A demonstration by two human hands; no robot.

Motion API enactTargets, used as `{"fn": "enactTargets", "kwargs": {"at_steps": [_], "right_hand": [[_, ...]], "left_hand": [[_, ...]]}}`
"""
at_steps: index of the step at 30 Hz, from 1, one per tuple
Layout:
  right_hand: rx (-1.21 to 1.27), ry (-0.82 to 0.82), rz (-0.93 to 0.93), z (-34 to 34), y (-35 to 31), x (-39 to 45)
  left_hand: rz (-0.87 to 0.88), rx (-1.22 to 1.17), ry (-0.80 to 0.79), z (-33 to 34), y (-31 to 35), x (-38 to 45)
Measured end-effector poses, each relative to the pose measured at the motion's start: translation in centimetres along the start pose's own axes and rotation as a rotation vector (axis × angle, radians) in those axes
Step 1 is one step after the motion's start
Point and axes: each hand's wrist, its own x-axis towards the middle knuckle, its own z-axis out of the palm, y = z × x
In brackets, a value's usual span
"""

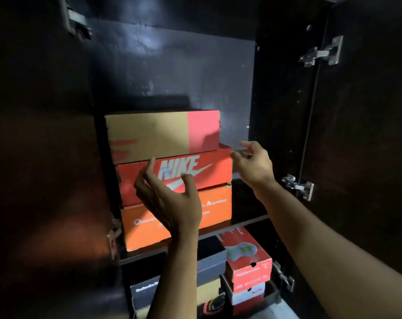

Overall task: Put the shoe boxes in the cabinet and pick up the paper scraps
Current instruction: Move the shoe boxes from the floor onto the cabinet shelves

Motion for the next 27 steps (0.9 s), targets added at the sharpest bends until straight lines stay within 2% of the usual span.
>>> {"fn": "enactTargets", "kwargs": {"at_steps": [4, 11, 16, 19, 23, 27], "right_hand": [[-0.037, 0.034, -0.058, -5.7, 2.7, -4.8], [-0.011, 0.123, 0.031, -17.1, 10.2, -13.5], [-0.068, 0.316, 0.115, -26.8, 15.0, -21.5], [-0.088, 0.447, 0.232, -33.8, 17.8, -27.5], [-0.141, 0.629, 0.402, -41.8, 20.7, -35.9], [-0.225, 0.854, 0.517, -50.4, 22.7, -45.2]], "left_hand": [[0.047, -0.099, -0.307, 1.1, 1.8, -6.6], [0.012, -0.290, -0.725, 3.4, 5.9, -19.3], [-0.009, -0.366, -0.983, 4.0, 9.0, -29.6], [-0.054, -0.422, -1.194, 3.9, 11.2, -38.0], [-0.220, -0.463, -1.536, 2.0, 15.4, -48.5], [-0.262, -0.480, -1.880, -0.9, 20.5, -59.7]]}}
